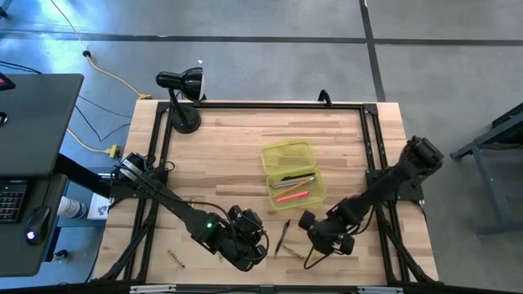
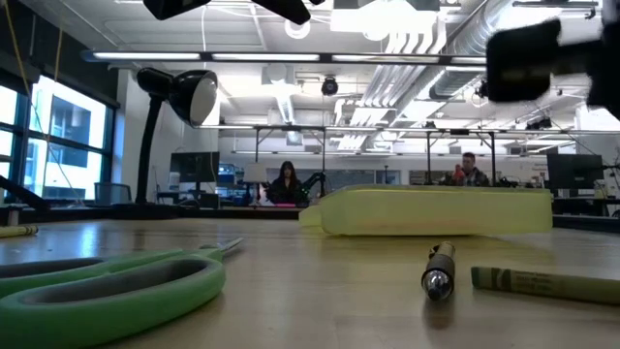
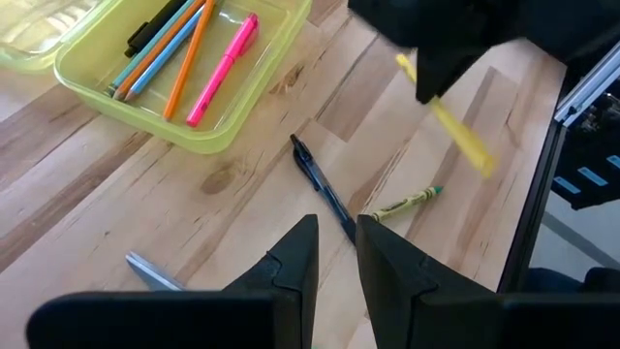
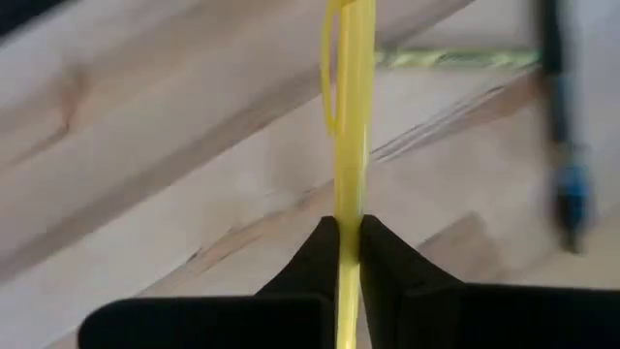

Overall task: Pick & place school supplies into a supply box
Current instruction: Put the yellow pen into the yellow supply box, then put the black pen into the yellow supply box, then put the green crayon into the yellow supply box

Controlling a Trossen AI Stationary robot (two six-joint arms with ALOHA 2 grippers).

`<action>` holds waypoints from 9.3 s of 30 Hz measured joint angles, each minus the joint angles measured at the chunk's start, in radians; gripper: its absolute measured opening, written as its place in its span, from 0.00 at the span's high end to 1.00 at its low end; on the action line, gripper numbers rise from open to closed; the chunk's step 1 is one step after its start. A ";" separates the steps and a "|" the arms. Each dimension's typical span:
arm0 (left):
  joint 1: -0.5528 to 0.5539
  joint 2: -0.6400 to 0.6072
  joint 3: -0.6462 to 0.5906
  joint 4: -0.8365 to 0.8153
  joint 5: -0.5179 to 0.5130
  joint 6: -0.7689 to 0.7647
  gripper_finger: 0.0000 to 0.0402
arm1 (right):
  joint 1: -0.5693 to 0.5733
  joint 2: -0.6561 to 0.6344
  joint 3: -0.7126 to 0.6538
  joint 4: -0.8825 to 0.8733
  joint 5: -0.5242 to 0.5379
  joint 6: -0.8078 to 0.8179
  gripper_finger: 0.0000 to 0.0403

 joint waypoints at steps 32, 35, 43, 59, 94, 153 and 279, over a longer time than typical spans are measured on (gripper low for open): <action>0.000 0.000 0.000 0.002 -0.002 0.000 0.74 | -0.496 -0.302 -0.333 0.132 0.138 0.078 0.95; 0.000 0.000 0.000 0.002 -0.002 0.000 0.74 | -0.502 -0.302 -0.362 0.178 0.132 0.092 0.95; 0.000 0.000 0.000 0.003 0.005 0.000 0.74 | -0.502 -0.302 -0.387 0.284 0.163 0.113 0.90; 0.000 0.000 0.000 0.004 0.008 -0.002 0.74 | -0.451 -0.303 -0.323 0.290 0.134 0.097 0.75; 0.000 0.000 0.000 0.005 0.035 -0.013 0.74 | -0.184 0.237 0.098 0.290 0.048 0.005 0.81; 0.000 0.000 0.000 0.005 0.074 -0.026 0.74 | -0.179 0.186 0.136 -0.057 0.050 0.141 0.96; 0.000 0.000 0.000 0.045 -0.025 -0.028 0.74 | 0.268 0.343 -0.024 0.713 0.889 1.189 0.77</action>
